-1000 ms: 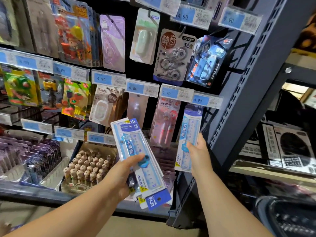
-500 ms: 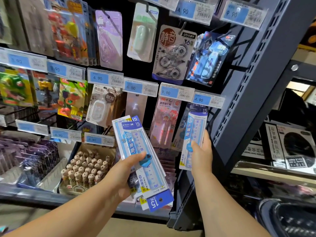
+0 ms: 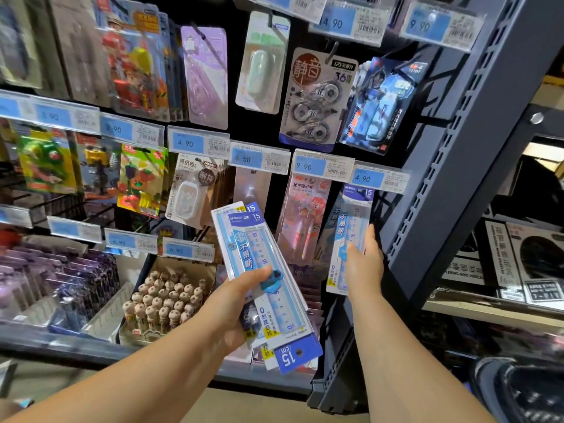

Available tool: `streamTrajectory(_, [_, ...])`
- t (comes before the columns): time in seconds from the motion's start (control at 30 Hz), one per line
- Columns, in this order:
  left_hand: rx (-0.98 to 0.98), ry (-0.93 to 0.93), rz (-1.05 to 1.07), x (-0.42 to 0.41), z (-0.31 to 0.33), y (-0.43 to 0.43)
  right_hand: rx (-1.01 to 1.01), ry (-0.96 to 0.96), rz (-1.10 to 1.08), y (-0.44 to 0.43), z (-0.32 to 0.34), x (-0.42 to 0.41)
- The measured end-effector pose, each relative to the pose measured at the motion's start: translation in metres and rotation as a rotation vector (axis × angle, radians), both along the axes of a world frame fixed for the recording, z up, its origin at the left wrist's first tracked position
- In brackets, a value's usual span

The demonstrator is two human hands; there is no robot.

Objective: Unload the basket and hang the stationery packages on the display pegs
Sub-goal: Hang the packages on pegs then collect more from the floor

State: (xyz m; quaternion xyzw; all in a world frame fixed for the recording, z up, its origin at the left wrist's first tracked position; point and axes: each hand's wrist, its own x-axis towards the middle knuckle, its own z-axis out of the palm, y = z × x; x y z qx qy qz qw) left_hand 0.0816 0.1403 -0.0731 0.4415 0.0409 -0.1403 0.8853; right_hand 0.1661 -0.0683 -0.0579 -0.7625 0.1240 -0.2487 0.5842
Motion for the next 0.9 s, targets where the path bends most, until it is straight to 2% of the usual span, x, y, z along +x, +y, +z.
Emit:
streamTrajectory(0.1, [0.005, -0.008, 0.003, -0.001, 0.002, 0.0, -0.045, 0.049, -0.054, 0.004, 0.004, -0.002])
streamTrajectory(0.23, [0.003, -0.005, 0.014, -0.003, 0.006, 0.002, -0.199, 0.207, -0.116, 0.021, 0.014, -0.011])
streamTrajectory(0.3, [0.005, -0.004, 0.015, -0.003, 0.008, 0.003, -0.274, 0.154, -0.078, 0.034, 0.021, -0.023])
streamTrajectory(0.37, [0.003, -0.006, 0.027, -0.004, 0.01, 0.004, -0.303, 0.011, 0.072, 0.045, 0.027, -0.034])
streamTrajectory(0.43, [-0.004, -0.004, 0.046, -0.004, 0.01, 0.004, -0.271, -0.044, 0.316, 0.056, 0.031, -0.047])
streamTrajectory(0.5, [-0.014, -0.004, 0.061, -0.005, 0.01, 0.004, -0.29, -0.009, 0.546, 0.062, 0.033, -0.056])
streamTrajectory(0.57, [-0.023, -0.013, 0.066, -0.006, 0.01, 0.005, -0.287, 0.06, 0.677, 0.067, 0.035, -0.062])
streamTrajectory(0.67, [-0.025, -0.031, 0.07, -0.008, 0.01, 0.008, -0.298, 0.174, 0.738, 0.067, 0.032, -0.066])
streamTrajectory(0.9, [-0.018, -0.064, 0.1, -0.009, 0.003, 0.013, -0.531, 0.348, 0.691, 0.074, 0.03, -0.068])
